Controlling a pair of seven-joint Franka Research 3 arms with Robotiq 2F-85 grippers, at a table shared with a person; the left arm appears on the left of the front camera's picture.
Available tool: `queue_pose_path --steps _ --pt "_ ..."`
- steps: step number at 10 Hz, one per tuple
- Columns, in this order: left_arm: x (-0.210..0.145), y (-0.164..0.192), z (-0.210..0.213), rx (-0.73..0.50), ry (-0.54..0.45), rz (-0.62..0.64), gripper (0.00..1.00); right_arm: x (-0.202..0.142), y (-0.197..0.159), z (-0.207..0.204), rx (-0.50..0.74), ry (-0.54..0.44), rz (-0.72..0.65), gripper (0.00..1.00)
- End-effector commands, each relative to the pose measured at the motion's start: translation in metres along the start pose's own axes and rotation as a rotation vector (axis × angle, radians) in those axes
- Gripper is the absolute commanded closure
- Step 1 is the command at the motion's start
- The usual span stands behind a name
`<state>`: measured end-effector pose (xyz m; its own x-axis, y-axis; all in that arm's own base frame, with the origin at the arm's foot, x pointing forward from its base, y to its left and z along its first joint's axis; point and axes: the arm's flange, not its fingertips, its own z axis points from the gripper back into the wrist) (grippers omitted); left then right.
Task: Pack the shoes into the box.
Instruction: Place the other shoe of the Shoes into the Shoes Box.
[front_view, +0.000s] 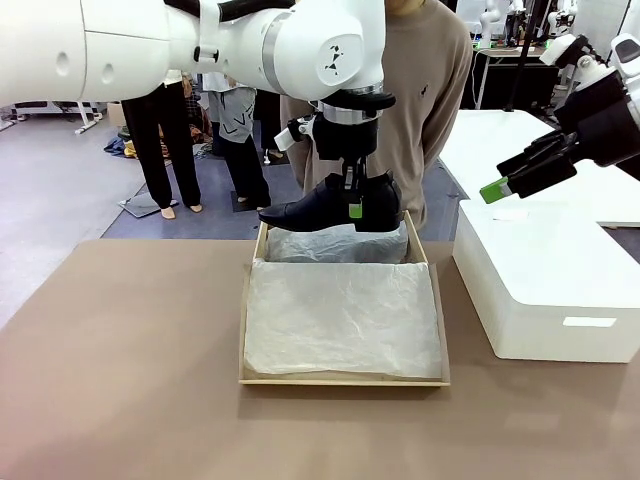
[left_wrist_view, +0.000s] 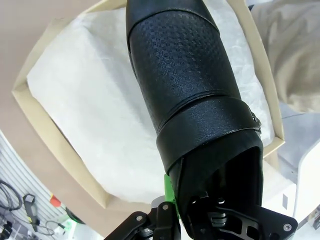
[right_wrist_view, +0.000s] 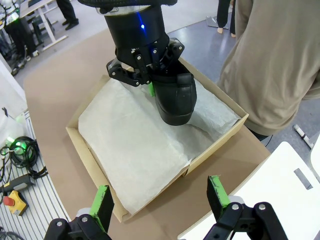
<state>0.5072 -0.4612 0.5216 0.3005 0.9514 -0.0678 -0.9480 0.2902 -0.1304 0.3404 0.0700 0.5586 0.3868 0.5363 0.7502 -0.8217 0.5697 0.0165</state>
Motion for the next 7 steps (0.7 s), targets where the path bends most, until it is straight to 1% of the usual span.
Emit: queue_pose_path --steps 1,2,4,5,7 --pt "-0.004 0.000 -0.002 -0.024 -0.017 0.019 1.00 0.000 -0.001 0.000 0.000 -0.004 -0.001 0.00" --pt "-0.010 -0.001 -0.002 -0.053 -0.026 0.034 1.00 0.000 -0.001 0.000 0.000 -0.004 -0.001 0.00" --pt "-0.019 -0.006 -0.005 -0.073 -0.074 0.041 1.00 0.000 -0.001 0.000 0.000 -0.004 -0.001 0.00" --pt "-0.023 -0.008 -0.007 -0.068 -0.083 0.042 1.00 0.000 -0.001 0.000 0.000 -0.004 -0.001 0.00" --pt "-0.029 -0.009 -0.013 -0.061 -0.093 0.087 1.00 0.000 -0.001 0.000 0.000 -0.004 -0.001 0.00"
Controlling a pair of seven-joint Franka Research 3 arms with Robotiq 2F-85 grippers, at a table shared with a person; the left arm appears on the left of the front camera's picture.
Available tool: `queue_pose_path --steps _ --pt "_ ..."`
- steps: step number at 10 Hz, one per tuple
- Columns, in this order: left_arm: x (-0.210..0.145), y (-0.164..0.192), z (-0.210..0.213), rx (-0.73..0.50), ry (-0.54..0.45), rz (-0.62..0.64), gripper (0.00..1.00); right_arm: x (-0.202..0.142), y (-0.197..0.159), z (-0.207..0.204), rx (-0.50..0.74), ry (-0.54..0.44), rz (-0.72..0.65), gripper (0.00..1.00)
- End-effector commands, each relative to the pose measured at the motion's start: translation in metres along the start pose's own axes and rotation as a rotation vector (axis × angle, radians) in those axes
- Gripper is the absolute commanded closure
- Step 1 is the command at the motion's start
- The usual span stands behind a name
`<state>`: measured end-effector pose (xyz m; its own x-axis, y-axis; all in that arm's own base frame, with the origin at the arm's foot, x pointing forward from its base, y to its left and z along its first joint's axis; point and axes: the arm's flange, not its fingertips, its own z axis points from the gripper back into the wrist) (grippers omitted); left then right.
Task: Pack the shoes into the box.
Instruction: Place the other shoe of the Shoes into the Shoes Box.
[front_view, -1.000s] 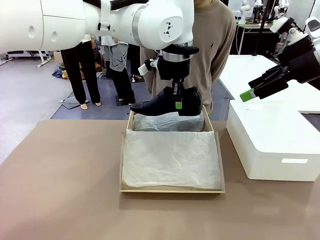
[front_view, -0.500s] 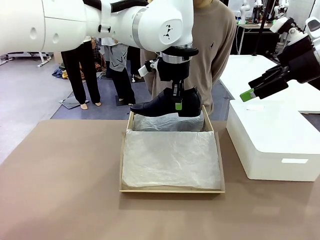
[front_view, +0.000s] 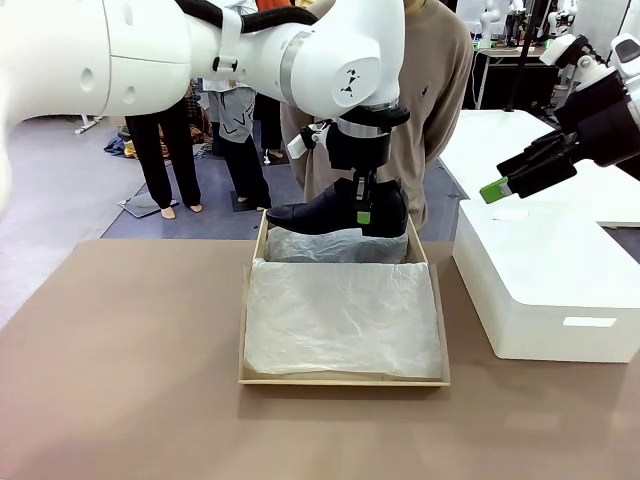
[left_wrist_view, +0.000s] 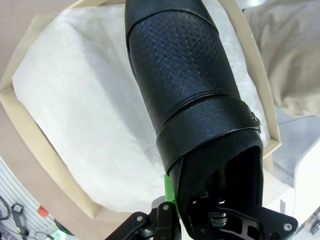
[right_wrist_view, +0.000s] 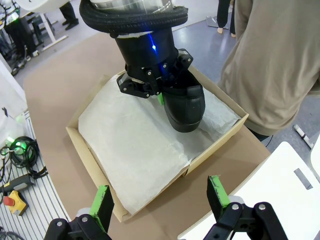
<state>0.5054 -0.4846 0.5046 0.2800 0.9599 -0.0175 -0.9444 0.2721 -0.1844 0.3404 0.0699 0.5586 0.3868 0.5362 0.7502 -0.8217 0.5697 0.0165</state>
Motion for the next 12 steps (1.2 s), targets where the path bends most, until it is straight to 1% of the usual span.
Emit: queue_pose_path --steps 1,4,12 --pt "-0.009 -0.008 0.002 0.003 -0.029 0.085 1.00 0.000 -0.001 0.000 0.000 -0.004 -0.001 0.00" --pt "-0.017 -0.014 -0.011 0.046 -0.017 0.107 1.00 0.000 -0.001 0.000 0.000 -0.004 -0.001 0.00" --pt "-0.023 -0.027 -0.039 0.113 -0.005 0.087 1.00 0.000 -0.001 0.000 0.000 -0.004 -0.001 0.00"
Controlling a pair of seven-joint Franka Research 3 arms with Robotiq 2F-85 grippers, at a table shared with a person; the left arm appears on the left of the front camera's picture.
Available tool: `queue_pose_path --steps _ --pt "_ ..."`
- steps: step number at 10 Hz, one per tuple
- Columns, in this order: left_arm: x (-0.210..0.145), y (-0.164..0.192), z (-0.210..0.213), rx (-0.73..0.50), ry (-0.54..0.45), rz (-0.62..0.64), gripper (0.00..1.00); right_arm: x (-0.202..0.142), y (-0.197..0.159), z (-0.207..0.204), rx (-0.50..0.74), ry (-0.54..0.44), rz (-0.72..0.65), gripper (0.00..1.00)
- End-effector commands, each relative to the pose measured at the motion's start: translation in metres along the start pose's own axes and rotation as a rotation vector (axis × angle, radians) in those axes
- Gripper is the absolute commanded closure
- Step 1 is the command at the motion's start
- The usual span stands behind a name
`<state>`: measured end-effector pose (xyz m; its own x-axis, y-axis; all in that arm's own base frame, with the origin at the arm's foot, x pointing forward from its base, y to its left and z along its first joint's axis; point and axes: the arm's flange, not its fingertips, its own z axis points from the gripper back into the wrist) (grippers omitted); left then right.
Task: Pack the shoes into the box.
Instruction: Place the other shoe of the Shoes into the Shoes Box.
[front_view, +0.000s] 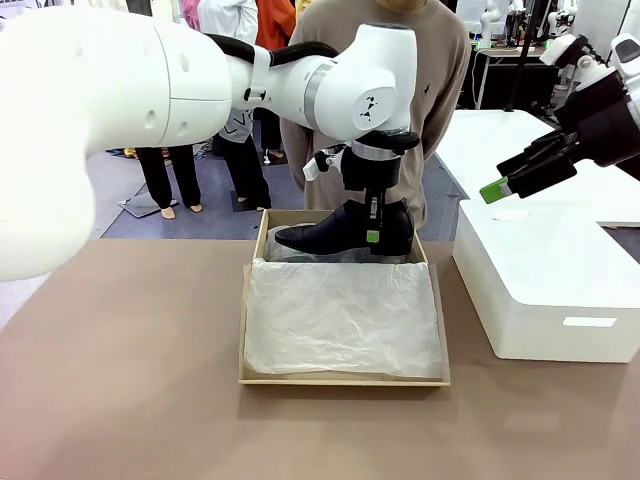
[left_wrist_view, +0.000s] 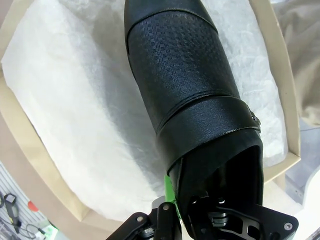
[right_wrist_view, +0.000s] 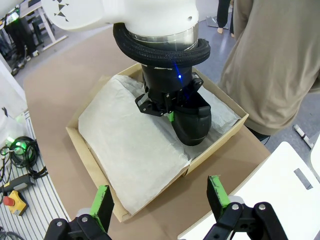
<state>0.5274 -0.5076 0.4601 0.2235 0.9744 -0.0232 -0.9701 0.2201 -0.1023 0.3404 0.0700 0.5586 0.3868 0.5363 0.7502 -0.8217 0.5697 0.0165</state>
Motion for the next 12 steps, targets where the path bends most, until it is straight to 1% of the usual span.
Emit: queue_pose_path --steps 1,6,7,9,11,12 --pt "-0.009 -0.007 0.010 0.035 -0.001 0.028 1.00 0.000 -0.001 0.000 0.000 -0.004 -0.001 0.00" --pt "-0.010 -0.006 0.000 0.064 0.006 0.011 1.00 0.000 -0.001 0.000 0.000 -0.004 -0.001 0.00" --pt "-0.010 -0.007 0.000 0.061 0.003 0.015 0.88 0.000 -0.001 0.000 0.000 -0.004 -0.001 0.00" --pt "-0.010 -0.005 0.003 0.057 -0.002 0.018 0.50 0.000 -0.001 0.000 0.000 -0.004 -0.001 0.00" --pt "-0.009 0.000 0.018 0.063 -0.024 0.042 0.11 0.000 -0.001 0.000 0.000 -0.004 -0.001 0.00" --pt "-0.008 0.003 0.031 0.056 -0.038 0.057 0.00 0.000 -0.001 0.000 0.000 -0.004 -0.001 0.00"
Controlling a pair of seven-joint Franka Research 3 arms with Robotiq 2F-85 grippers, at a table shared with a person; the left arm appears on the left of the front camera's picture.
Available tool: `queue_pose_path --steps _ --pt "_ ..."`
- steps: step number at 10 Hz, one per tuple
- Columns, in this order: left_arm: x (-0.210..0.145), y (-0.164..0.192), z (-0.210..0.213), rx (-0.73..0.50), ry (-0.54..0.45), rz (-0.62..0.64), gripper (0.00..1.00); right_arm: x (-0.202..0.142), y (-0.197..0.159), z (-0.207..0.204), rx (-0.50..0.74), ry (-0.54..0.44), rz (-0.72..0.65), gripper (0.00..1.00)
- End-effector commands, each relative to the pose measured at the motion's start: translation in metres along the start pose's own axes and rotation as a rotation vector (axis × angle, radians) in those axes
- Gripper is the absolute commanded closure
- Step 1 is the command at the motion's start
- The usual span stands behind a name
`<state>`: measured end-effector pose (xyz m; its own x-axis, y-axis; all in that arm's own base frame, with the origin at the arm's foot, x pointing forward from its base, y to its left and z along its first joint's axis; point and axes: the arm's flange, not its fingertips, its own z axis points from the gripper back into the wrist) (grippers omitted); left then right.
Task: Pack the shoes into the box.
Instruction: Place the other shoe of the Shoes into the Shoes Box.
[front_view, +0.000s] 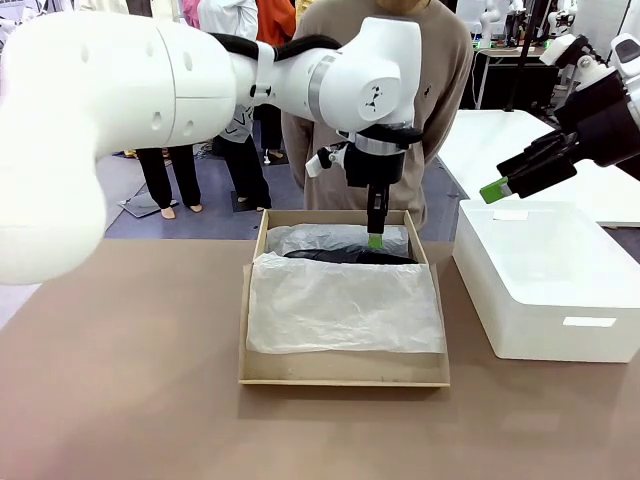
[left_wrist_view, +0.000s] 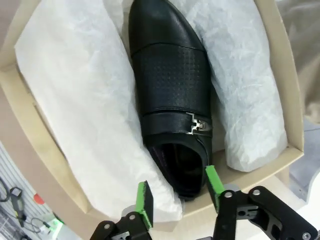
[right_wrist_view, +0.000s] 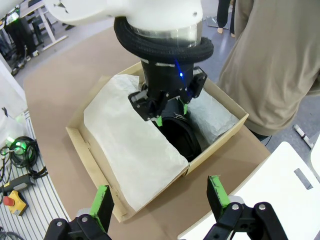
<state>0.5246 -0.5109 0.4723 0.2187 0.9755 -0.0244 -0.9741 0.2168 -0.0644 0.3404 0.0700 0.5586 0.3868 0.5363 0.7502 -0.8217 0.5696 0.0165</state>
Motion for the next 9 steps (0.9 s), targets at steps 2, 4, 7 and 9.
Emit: queue_pose_path --steps 2,4,7,9 --pt "0.003 0.011 0.042 0.003 -0.047 0.073 0.00 0.000 -0.001 0.000 0.000 -0.004 -0.001 0.00" --pt "0.020 0.016 0.047 -0.034 0.011 0.083 0.00 0.000 -0.001 0.000 0.000 -0.004 -0.001 0.00" --pt "0.006 0.009 0.042 -0.015 -0.007 0.015 0.00 0.000 -0.001 0.000 0.000 -0.004 -0.001 0.00" --pt "0.006 0.009 0.042 -0.015 -0.007 0.015 0.00 0.000 -0.001 0.000 0.000 -0.004 -0.001 0.00"
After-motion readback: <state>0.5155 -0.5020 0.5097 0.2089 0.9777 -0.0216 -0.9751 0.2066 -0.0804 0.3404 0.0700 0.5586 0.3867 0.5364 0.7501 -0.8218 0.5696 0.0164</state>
